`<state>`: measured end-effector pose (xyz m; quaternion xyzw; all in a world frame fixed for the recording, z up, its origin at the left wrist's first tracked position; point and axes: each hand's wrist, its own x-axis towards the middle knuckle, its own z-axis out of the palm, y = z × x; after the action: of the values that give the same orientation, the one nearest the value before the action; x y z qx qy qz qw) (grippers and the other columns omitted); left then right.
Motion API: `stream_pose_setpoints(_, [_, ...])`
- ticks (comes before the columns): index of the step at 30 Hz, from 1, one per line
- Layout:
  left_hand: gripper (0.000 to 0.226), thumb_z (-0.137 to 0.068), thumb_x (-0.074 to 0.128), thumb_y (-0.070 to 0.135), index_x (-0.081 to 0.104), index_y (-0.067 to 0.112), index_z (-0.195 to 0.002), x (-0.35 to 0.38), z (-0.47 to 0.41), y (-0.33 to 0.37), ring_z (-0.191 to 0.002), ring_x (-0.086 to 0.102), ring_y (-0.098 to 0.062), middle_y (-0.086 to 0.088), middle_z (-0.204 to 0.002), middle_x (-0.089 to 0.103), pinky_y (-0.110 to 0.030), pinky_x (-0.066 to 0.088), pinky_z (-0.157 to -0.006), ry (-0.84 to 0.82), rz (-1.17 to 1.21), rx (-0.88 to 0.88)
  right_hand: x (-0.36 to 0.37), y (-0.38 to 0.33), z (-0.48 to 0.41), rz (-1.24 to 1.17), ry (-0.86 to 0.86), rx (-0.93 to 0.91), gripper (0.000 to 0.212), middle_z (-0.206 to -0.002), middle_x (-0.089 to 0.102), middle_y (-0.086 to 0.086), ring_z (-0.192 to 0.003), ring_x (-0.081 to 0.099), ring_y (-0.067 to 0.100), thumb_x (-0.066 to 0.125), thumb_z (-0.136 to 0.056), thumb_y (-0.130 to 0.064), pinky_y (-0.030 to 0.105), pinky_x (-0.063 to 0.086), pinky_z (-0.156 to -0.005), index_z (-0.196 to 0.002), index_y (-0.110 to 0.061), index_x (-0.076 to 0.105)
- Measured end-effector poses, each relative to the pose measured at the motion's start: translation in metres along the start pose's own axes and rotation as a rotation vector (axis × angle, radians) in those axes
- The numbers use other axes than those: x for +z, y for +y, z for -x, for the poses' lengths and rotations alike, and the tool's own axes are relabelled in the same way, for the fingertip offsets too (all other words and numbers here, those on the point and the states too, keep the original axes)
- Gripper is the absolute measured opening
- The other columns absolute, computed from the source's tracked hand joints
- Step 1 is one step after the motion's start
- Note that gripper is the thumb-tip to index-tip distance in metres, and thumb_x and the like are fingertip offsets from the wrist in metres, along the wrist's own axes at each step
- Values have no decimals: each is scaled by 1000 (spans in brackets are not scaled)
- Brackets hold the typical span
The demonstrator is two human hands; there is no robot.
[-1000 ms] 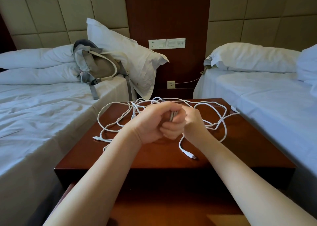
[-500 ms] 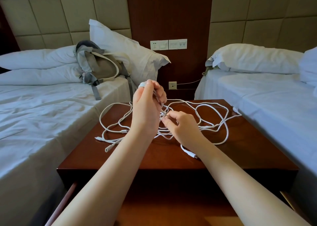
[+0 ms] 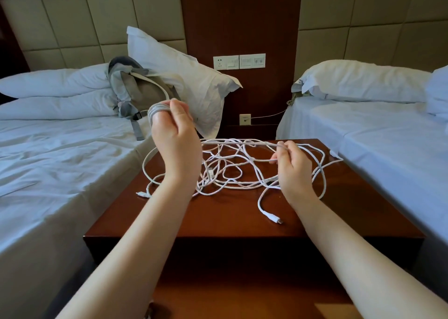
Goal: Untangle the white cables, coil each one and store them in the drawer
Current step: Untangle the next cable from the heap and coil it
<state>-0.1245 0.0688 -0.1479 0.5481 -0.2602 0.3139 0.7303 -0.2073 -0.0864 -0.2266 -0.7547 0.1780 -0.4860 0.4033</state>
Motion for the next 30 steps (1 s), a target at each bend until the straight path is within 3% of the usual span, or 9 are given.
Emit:
stream_pose_setpoints(6, [37, -99, 39, 14, 56, -4, -71, -5, 12, -28, -70, 44, -21, -11, -69, 51, -23, 24, -63, -188, -493, 54, 6, -4, 7, 7, -27, -63, 38, -62, 50, -5, -59, 47, 12, 34, -98, -31, 33, 41, -64, -74, -8, 51])
stream_pose_setpoints(10, [31, -99, 39, 15, 45, 7, -70, -10, 17, -34, -63, 41, -21, -9, -64, 45, -25, 23, -60, -332, -720, 206, 3, -1, 3, 71, 91, -125, 32, -69, 50, -5, -66, 46, 10, 34, -98, -28, 23, 34, -59, -76, -11, 50])
stream_pose_setpoints(14, [31, -92, 47, 9, 52, 1, -62, -7, 19, -24, -49, 49, -27, -18, -56, 55, -28, 31, -52, -346, -801, 372, -3, -10, -5, 103, 239, -229, 34, -93, 53, -2, -90, 49, 13, 33, -96, -24, 3, 34, -73, -96, -3, 60])
stream_pose_setpoints(16, [27, -96, 44, 10, 56, -3, -75, -3, 20, -13, -65, 57, -34, -19, -69, 58, -32, 35, -59, -471, -875, 308, -6, -15, -10, 108, 296, -285, 38, -98, 56, 5, -93, 50, 16, 32, -95, -23, 5, 33, -76, -99, 0, 61])
stream_pose_setpoints(18, [27, -98, 37, 16, 54, 2, -82, 1, 22, -14, -77, 52, -30, -8, -73, 51, -31, 35, -65, -634, -961, 154, -8, -20, -13, 108, 340, -323, 41, -91, 57, 6, -87, 50, 15, 30, -93, -26, 20, 39, -74, -92, 0, 61])
stream_pose_setpoints(20, [33, -97, 35, 19, 45, 8, -68, 3, 25, -18, -69, 48, -22, 0, -65, 43, -28, 32, -58, -776, -950, 42, -10, -21, -13, 135, 359, -353, 38, -78, 52, 0, -75, 48, 13, 30, -94, -25, 28, 38, -66, -80, -4, 57])
stream_pose_setpoints(24, [47, -101, 30, 30, 39, 12, -58, 3, 34, -22, -56, 42, -12, -1, -60, 45, -25, 26, -49, -947, -879, -76, -16, -16, -11, 188, 274, -392, 25, -63, 44, -6, -55, 40, 4, 36, -98, -21, 16, 28, -53, -75, -15, 46])
stream_pose_setpoints(28, [53, -101, 28, 38, 39, 14, -55, 6, 44, -27, -53, 42, -12, 0, -58, 45, -27, 26, -48, -923, -912, -17, -28, -14, -4, 408, 147, -488, 23, -56, 42, -13, -44, 35, 0, 46, -94, -22, 14, 20, -45, -78, -12, 59])
stream_pose_setpoints(30, [50, -101, 29, 39, 41, 17, -57, 5, 51, -32, -56, 43, -13, 3, -61, 44, -28, 28, -52, -878, -954, 35, -30, -13, 4, 550, -57, -511, 23, -52, 40, -15, -44, 37, 4, 50, -93, -31, 17, 24, -46, -81, -15, 61])
